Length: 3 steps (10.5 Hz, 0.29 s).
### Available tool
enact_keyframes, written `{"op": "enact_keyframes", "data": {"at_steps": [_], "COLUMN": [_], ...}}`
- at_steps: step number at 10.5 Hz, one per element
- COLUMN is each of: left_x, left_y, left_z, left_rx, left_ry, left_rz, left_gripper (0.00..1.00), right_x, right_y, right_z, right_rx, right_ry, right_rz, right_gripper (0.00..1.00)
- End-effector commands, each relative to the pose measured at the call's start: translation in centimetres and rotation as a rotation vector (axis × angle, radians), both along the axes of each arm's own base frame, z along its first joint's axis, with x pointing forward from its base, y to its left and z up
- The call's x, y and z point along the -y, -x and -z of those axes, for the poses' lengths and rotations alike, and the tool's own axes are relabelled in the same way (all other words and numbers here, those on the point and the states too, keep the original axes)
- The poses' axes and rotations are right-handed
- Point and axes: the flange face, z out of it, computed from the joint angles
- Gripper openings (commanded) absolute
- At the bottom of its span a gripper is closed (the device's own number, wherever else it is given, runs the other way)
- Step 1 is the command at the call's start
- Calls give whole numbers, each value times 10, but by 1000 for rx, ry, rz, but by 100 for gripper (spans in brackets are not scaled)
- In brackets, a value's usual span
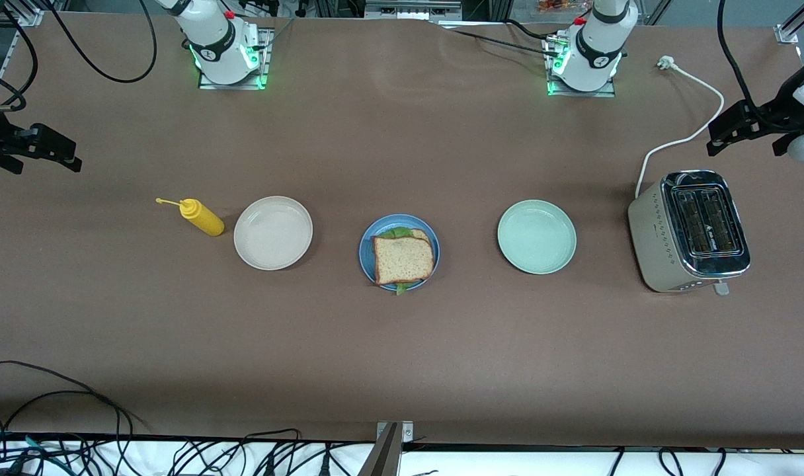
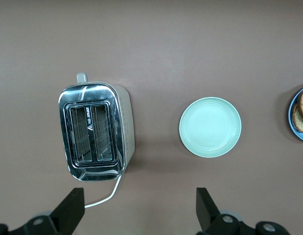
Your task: Make sandwich in blue plate with both arms
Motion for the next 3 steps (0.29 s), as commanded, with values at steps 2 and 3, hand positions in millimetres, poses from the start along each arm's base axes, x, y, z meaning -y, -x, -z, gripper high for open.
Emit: {"op": "enact_keyframes", "data": {"at_steps": [2,3], "left_x": [6,5], "left_y": [1,1], "left_z": [-6,-12], "left_rx": [-3,12], "left_ry": [29,30], "left_rz": [6,5], "left_gripper": [100,100], "right_x": [-3,-3], "right_y": [-2,-2], "right_z": [-5,-5], "right_rx": [8,8], "right_ry": [5,5], "right_rz": [1,1], "right_gripper": [100,100]}}
